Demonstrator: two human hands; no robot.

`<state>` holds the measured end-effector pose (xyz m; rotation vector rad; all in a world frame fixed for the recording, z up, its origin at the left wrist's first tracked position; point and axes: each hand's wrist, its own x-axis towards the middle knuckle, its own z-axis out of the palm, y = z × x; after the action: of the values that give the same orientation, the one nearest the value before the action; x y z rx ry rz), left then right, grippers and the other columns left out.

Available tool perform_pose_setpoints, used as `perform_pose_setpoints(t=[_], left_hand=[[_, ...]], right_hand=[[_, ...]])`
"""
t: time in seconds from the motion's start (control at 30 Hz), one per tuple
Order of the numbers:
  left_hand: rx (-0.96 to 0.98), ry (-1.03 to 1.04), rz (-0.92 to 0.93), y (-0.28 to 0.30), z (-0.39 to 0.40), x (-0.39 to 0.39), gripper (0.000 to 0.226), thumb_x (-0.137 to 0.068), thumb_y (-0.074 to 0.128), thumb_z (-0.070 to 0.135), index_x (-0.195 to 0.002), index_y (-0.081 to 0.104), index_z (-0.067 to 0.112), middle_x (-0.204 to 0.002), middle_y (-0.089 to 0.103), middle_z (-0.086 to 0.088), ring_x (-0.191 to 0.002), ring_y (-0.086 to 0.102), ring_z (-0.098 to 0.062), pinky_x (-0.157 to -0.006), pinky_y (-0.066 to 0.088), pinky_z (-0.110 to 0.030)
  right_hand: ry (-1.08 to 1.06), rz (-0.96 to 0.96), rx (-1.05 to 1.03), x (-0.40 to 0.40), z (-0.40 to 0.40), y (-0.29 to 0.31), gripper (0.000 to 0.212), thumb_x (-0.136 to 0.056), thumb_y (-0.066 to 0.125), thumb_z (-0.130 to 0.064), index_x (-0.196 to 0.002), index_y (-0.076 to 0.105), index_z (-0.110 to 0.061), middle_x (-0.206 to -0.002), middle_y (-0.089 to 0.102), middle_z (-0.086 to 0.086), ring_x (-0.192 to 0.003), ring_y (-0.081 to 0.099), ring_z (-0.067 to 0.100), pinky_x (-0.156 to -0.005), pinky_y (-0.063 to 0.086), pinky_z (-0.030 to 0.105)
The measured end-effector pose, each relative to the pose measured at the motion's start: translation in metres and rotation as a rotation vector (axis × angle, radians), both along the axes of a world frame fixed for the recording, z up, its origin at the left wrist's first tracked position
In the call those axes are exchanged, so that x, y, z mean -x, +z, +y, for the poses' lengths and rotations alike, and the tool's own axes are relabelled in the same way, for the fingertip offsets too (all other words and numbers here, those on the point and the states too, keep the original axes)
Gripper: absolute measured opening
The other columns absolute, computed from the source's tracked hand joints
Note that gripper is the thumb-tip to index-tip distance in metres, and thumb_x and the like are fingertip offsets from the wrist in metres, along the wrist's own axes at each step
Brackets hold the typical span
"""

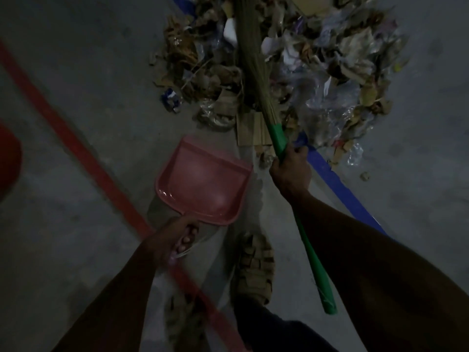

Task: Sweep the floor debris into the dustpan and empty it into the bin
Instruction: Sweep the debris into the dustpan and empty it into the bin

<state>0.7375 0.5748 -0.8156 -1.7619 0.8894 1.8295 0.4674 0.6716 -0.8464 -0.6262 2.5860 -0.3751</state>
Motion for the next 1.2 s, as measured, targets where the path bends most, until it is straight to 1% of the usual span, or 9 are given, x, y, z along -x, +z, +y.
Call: perform_pose_setpoints(t=[0.1,0.23,0.4,0.53,0.67,0.8,0.93,1.03,1.2], left_hand=[[-0.011,-0.013,0.001,-0.023,-0.006,0.002,0.034,-0.092,0.050,0.018,-0.060,0.045,0.010,-0.043,0.030,-0.001,-0.026,0.024,-0.012,-0.032,0.015,-0.012],[-0.010,-0.007,0.022,-0.052,-0.023,-0.001,0.034,-0.090,0.050,0.021,-0.057,0.045,0.014,-0.043,0.029,0.001,-0.026,0.022,-0.010,-0.032,0.014,-0.012],[-0.022,-0.104,0.024,-0.072,-0.054,0.007,0.038,-0.094,0.047,0.021,-0.057,0.042,0.013,-0.040,0.028,0.001,-0.025,0.020,-0.008,-0.031,0.012,-0.012],[0.000,-0.172,0.045,-0.078,-0.081,0.006,0.038,-0.093,0.046,0.019,-0.056,0.043,0.011,-0.040,0.029,0.001,-0.024,0.020,-0.008,-0.029,0.014,-0.013],[0.037,-0.264,0.042,-0.090,-0.103,0.004,0.038,-0.090,0.051,0.023,-0.054,0.047,0.014,-0.044,0.032,0.001,-0.028,0.021,-0.008,-0.032,0.016,-0.014],[0.092,-0.307,0.125,-0.108,-0.120,0.013,0.033,-0.088,0.055,0.021,-0.056,0.052,0.013,-0.048,0.041,0.003,-0.033,0.026,-0.006,-0.033,0.017,-0.016],[0.077,-0.363,0.250,-0.119,-0.144,0.025,0.021,-0.065,0.070,0.026,-0.059,0.055,0.013,-0.056,0.042,0.000,-0.037,0.027,-0.007,-0.037,0.017,-0.017],[0.108,-0.445,0.269,-0.124,-0.158,0.021,0.029,-0.049,0.077,0.030,-0.061,0.056,0.015,-0.061,0.040,0.000,-0.043,0.024,-0.009,-0.039,0.017,-0.017],[0.164,-0.431,0.226,-0.116,-0.156,0.004,0.032,-0.081,0.065,0.027,-0.052,0.056,0.015,-0.056,0.037,0.002,-0.038,0.025,-0.008,-0.041,0.020,-0.019]], right_hand=[[-0.013,-0.036,-0.038,0.003,-0.010,-0.026,0.055,-0.091,0.059,-0.030,-0.137,0.039,-0.008,-0.131,0.041,0.015,-0.091,0.061,0.031,-0.062,0.045,0.037],[0.011,-0.053,-0.007,0.001,-0.023,-0.053,0.082,-0.095,0.056,-0.032,-0.155,0.004,-0.015,-0.151,0.031,0.016,-0.094,0.061,0.031,-0.067,0.056,0.044],[-0.057,0.033,0.051,0.003,-0.028,-0.073,0.070,-0.088,0.068,-0.029,-0.143,0.028,-0.014,-0.133,0.047,0.013,-0.092,0.062,0.029,-0.070,0.054,0.044],[-0.034,0.139,0.115,0.015,-0.052,-0.075,0.049,-0.084,0.063,-0.011,-0.124,0.034,-0.018,-0.125,0.043,0.013,-0.097,0.057,0.033,-0.070,0.053,0.049],[0.092,0.276,0.037,0.015,-0.077,-0.067,0.066,-0.084,0.058,-0.004,-0.143,0.028,-0.008,-0.138,0.037,0.019,-0.110,0.049,0.038,-0.075,0.047,0.047],[0.243,0.329,0.072,0.013,-0.093,-0.064,0.082,-0.086,0.058,-0.008,-0.154,0.013,-0.015,-0.140,0.033,0.018,-0.075,0.053,0.032,-0.050,0.031,0.029],[0.333,0.457,0.024,0.029,-0.091,-0.046,0.076,-0.091,0.059,-0.018,-0.153,0.014,-0.016,-0.143,0.033,0.021,-0.090,0.061,0.040,-0.058,0.038,0.037],[0.335,0.524,-0.002,0.041,-0.080,-0.018,0.070,-0.092,0.059,-0.023,-0.150,0.021,-0.016,-0.138,0.039,0.017,-0.097,0.060,0.038,-0.060,0.037,0.037],[0.293,0.531,-0.040,0.053,-0.058,0.002,0.072,-0.086,0.067,-0.022,-0.145,0.027,-0.010,-0.139,0.039,0.020,-0.088,0.063,0.041,-0.058,0.042,0.038]])
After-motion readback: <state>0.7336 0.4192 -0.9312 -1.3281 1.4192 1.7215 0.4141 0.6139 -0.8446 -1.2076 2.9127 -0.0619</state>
